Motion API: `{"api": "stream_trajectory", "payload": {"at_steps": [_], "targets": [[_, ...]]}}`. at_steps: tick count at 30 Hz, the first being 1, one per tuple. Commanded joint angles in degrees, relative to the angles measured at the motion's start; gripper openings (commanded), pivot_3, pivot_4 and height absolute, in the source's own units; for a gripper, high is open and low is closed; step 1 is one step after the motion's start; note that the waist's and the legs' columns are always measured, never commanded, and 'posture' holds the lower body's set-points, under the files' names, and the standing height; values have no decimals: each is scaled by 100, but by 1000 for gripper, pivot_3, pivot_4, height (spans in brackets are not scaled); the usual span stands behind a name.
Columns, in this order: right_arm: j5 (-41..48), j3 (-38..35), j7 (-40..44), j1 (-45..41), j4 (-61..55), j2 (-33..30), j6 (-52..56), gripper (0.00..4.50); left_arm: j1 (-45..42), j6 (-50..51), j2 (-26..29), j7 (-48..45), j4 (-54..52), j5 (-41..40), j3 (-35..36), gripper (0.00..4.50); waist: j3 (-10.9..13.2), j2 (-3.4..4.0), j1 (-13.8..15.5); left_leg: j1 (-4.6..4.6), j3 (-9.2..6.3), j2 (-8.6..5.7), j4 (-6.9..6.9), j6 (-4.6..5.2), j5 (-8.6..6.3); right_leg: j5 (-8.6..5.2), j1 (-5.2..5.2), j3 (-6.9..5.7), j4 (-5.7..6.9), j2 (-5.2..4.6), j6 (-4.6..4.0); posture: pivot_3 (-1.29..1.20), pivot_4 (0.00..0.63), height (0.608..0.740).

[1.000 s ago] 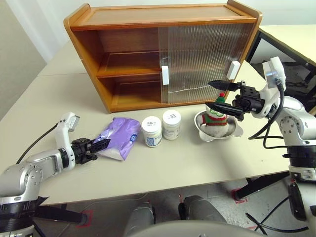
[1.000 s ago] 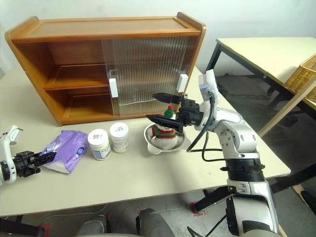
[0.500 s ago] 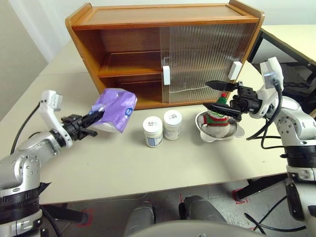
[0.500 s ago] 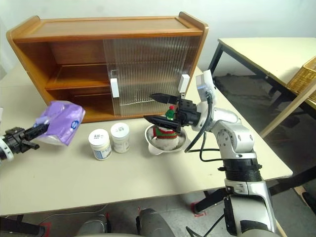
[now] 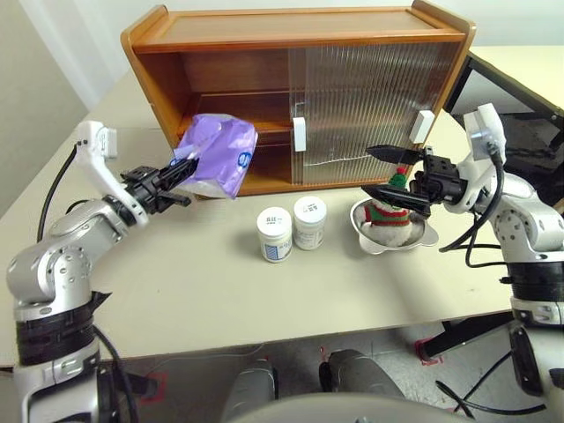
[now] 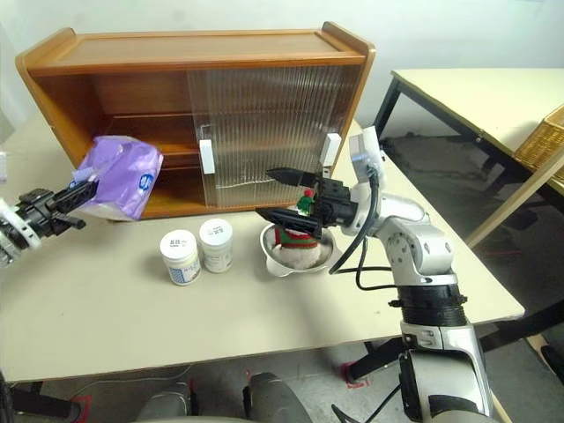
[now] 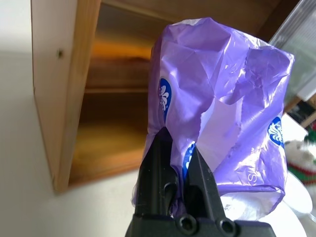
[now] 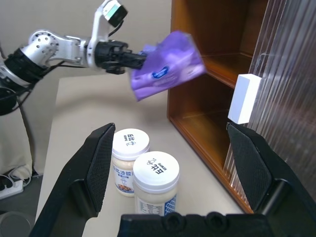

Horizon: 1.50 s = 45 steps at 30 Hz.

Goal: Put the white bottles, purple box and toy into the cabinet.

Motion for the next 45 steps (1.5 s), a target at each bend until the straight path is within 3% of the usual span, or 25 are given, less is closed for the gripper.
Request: {"api": "stream_trajectory", "payload": {"at_steps": [1,6,16,37,40,45], "targets": [[161,-89,-53,16,-146,82,32,4500,-324,-84,-237,376,160,145,-145,30,0,-1,-1,0,3,-3,0,0,0,1,1,0,0,0,1,-181,14,740],[244,-132,-182,111,-269,105,66,4500,-677,-146,-780,1103,245,322,-147,30,1,-4,-9,4,55,-10,11,4,3,4,17,5,-7,17,17,-186,12,740],[235,-75,-207,119,-267,98,38,4500,-1367,-478,-904,1285,696,697,-398,30,28,-46,-42,93,66,-16,10,4,2,-4,102,12,-12,42,32,-189,10,740],[191,-45,-191,150,-365,69,13,4500,-2288,-1458,-907,1195,1991,1462,-723,30,40,-66,-73,80,64,-20,1,4,-4,-16,98,19,-27,42,46,-203,11,740],[172,-53,-231,201,-406,72,-3,4500,-2377,-1564,-957,1135,2117,1518,-777,808,41,-67,-86,80,64,-21,2,4,-4,-16,98,19,-29,43,47,-214,9,740],[177,-79,-274,241,-449,61,-9,4500,-2452,-1733,-994,1086,2219,1563,-778,2536,41,-67,-118,78,65,-22,1,6,-5,-19,99,19,-32,44,52,-221,9,740]]}}
